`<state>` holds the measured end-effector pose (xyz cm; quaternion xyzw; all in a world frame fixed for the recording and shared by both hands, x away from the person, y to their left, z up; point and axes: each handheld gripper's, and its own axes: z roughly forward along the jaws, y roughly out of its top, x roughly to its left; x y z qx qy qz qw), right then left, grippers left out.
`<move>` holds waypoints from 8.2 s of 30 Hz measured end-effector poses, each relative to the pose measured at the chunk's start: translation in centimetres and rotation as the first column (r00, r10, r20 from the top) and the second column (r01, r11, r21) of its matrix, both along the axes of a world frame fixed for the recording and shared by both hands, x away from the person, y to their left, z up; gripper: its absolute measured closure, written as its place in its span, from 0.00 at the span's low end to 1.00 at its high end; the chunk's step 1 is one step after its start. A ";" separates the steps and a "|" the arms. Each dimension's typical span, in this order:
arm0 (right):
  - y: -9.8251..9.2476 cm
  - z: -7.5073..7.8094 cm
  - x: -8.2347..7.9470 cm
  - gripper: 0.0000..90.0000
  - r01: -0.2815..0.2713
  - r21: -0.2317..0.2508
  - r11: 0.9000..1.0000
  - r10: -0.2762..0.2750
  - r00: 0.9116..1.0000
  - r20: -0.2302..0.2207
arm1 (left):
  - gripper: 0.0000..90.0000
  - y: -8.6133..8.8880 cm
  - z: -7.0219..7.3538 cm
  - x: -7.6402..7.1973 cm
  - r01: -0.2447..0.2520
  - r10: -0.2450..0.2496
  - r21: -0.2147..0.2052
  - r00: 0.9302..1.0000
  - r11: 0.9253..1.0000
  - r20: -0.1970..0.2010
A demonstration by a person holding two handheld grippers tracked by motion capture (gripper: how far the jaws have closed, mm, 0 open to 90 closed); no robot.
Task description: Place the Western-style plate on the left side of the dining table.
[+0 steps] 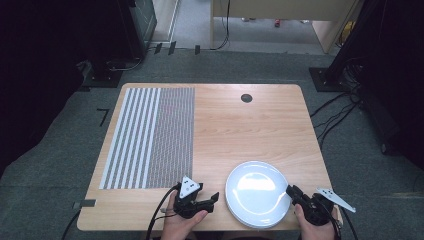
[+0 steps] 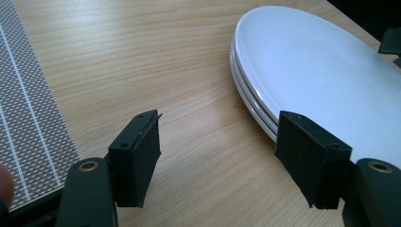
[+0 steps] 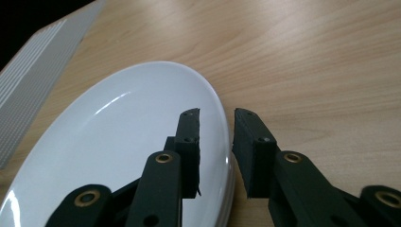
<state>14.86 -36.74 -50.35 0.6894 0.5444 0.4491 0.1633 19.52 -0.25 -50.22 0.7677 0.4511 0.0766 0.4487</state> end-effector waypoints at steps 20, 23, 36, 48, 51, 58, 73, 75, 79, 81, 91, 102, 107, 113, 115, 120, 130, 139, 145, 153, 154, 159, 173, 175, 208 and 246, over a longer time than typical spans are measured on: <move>0.4 -0.3 0.2 0.79 -0.028 0.029 0.999 0.028 1.000 -0.014 | 0.37 -0.8 -0.4 -0.4 0.055 -0.056 -0.015 0.997 0.998 -0.046; 0.5 -0.3 0.3 0.79 -0.030 0.031 0.999 0.030 1.000 -0.010 | 0.37 -1.1 -0.5 -0.5 0.065 -0.066 -0.012 0.997 0.998 -0.051; 0.9 -0.4 0.5 0.78 -0.025 0.042 0.999 0.025 1.000 -0.005 | 0.36 -1.4 -0.6 -0.9 0.086 -0.087 -0.012 0.994 0.996 -0.060; 0.7 -0.5 0.7 0.78 -0.019 0.072 0.997 0.019 1.000 -0.006 | 0.37 -1.2 -0.8 -0.4 0.048 -0.049 -0.014 0.994 0.999 -0.093; 0.7 -0.6 0.7 0.78 -0.023 0.067 0.997 0.023 1.000 -0.001 | 0.36 -1.0 -0.9 -0.2 0.047 -0.050 -0.035 0.992 0.998 -0.112; 0.9 -0.6 0.8 0.77 -0.020 0.074 0.997 0.020 1.000 -0.002 | 0.35 -0.9 -0.7 -0.2 0.032 -0.045 -0.110 0.992 0.993 -0.115; 2.2 -0.9 1.1 0.78 -0.071 0.103 0.992 0.074 0.997 -0.026 | 0.67 -1.1 -0.5 -0.1 0.116 -0.139 -0.151 0.978 0.982 -0.157; 2.4 -0.9 1.1 0.79 -0.070 0.093 0.993 0.072 0.997 -0.026 | 0.67 -0.9 -0.5 0.0 0.116 -0.142 -0.159 0.976 0.980 -0.166; 2.6 -1.0 1.2 0.81 -0.079 0.101 0.992 0.083 0.996 -0.033 | 0.70 -0.4 -0.2 0.2 0.109 -0.138 -0.168 0.975 0.980 -0.176; 2.7 -1.0 1.2 0.82 -0.093 0.107 0.990 0.097 0.995 -0.035 | 0.70 -0.2 0.0 0.1 0.098 -0.124 -0.153 0.978 0.983 -0.169; 3.7 -1.1 1.5 0.82 -0.114 0.125 0.986 0.118 0.993 -0.027 | 0.74 1.0 0.5 0.1 0.102 -0.132 -0.161 0.974 0.982 -0.182; 5.5 -0.5 1.4 0.85 -0.177 0.133 0.975 0.178 0.984 -0.001 | 0.77 4.3 0.7 0.8 0.051 -0.094 -0.193 0.971 0.980 -0.218; 6.0 -0.9 1.5 0.87 -0.161 0.139 0.977 0.167 0.985 -0.032 | 0.78 4.5 0.4 1.0 0.048 -0.095 -0.212 0.971 0.976 -0.220; 6.3 -0.8 1.7 0.93 -0.118 0.146 0.982 0.127 0.991 -0.048 | 0.79 4.7 0.3 1.2 0.050 -0.100 -0.218 0.969 0.975 -0.224; 6.5 -0.6 1.7 0.95 -0.100 0.134 0.986 0.107 0.993 -0.045 | 0.79 4.7 0.4 1.2 0.051 -0.099 -0.213 0.970 0.976 -0.223; 6.8 -0.3 1.8 0.97 -0.082 0.111 0.990 0.088 0.995 -0.044 | 0.79 4.9 0.6 1.2 0.044 -0.090 -0.210 0.972 0.977 -0.216; 6.4 -1.1 2.0 0.91 -0.095 0.248 0.964 0.121 0.988 -0.092 | 0.78 5.0 0.2 1.4 0.045 -0.089 -0.206 0.974 0.978 -0.209; 6.5 -0.9 2.1 0.93 -0.072 0.282 0.957 0.100 0.991 -0.088 | 0.78 5.0 0.0 1.5 0.030 -0.079 -0.208 0.969 0.978 -0.233; 6.6 -1.2 2.7 0.93 -0.055 0.326 0.944 0.093 0.990 -0.103 | 0.83 5.3 0.5 1.8 0.006 -0.075 -0.261 0.964 0.965 -0.256; 7.1 -1.3 3.3 0.93 -0.049 0.373 0.927 0.098 0.989 -0.113 | 0.85 5.9 0.8 2.0 -0.029 -0.046 -0.278 0.965 0.960 -0.259; 7.2 -1.2 3.4 0.92 -0.046 0.373 0.927 0.094 0.989 -0.111 | 0.85 6.0 0.8 2.1 -0.029 -0.046 -0.279 0.964 0.960 -0.261; 7.6 -1.0 3.5 0.92 -0.043 0.357 0.933 0.084 0.992 -0.098 | 0.86 6.3 0.8 2.2 -0.040 -0.044 -0.303 0.963 0.952 -0.266; 10.1 0.9 5.6 0.92 -0.076 0.385 0.920 0.109 0.992 -0.064 | 0.88 9.1 3.1 3.6 -0.087 0.008 -0.328 0.972 0.941 -0.234; 10.6 1.1 6.0 0.92 -0.081 0.393 0.916 0.113 0.992 -0.060 | 0.88 9.7 3.5 4.2 -0.095 0.015 -0.335 0.972 0.937 -0.235; 21.0 4.2 16.7 0.94 -0.177 0.453 0.874 0.207 0.978 -0.018 | 0.88 20.4 5.7 10.5 -0.232 0.154 -0.389 0.963 0.892 -0.221; 30.0 -0.2 25.1 0.92 -0.160 0.376 0.913 0.194 0.979 -0.056 | 0.86 26.4 2.6 18.0 -0.356 0.306 -0.303 0.931 0.884 -0.200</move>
